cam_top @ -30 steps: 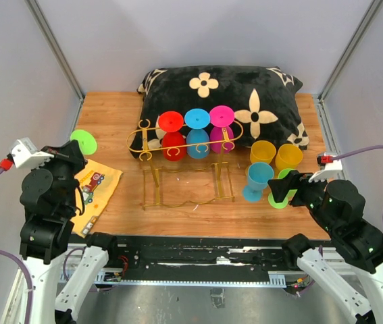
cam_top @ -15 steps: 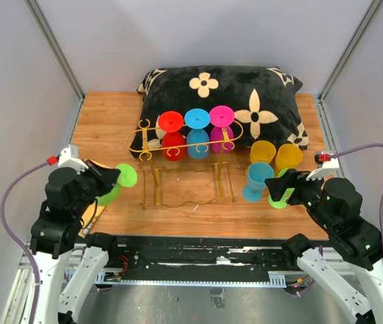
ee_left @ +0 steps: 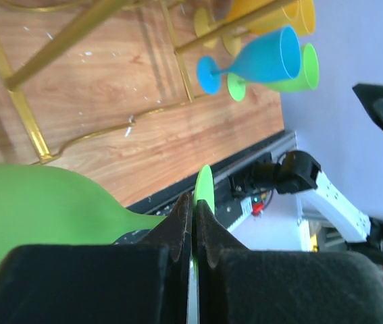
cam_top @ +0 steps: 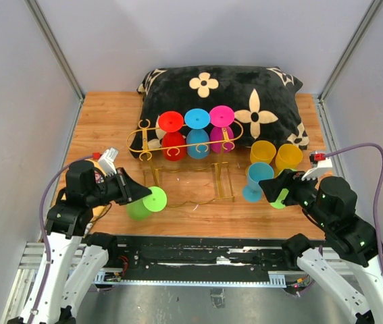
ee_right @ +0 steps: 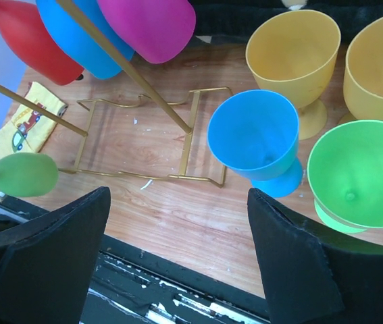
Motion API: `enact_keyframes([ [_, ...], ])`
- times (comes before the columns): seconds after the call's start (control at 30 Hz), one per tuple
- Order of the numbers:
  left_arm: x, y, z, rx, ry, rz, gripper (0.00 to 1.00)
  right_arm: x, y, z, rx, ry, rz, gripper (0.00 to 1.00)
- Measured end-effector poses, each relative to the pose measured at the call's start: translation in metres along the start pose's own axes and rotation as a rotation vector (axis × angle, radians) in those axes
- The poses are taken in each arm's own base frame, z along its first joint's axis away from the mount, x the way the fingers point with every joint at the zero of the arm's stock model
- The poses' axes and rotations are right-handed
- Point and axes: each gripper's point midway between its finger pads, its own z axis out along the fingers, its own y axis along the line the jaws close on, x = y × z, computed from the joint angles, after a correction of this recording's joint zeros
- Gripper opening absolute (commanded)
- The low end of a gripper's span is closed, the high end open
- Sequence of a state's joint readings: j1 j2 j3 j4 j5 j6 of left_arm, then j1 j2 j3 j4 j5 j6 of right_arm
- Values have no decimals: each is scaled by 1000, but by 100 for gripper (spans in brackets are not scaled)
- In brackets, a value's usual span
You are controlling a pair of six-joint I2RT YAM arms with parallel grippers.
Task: Take the wine glass off the wine glass rack
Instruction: Place the wine glass at the center of the board.
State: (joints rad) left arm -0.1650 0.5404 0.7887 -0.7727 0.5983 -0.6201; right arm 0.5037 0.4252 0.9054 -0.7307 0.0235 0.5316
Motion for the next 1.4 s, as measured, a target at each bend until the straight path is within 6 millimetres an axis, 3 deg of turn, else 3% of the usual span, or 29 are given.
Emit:
enact_keyframes([
  [0.23,20,-4,9,65,143,23,0,-2,10,3,-49,-10,21,83],
  [0.5,52,-43,12,176,234,128,1,2,17,10,-78,16,50,83],
  [0.7,32,-63,-4,235,63,118,1,4,17,11,-82,22,58,83],
  [0.93,19,-64,-10,225,-23,98,0,5,19,11,-88,26,68,83],
  [1.1,28,-86,-12,344,50,126,1,6,24,9,-119,37,69,83],
  [1.23,43,-102,-17,430,186,161,1,6,41,6,-210,51,66,82],
  [1.4,41,-133,-45,546,214,251,1,5,65,1,-352,63,58,81],
])
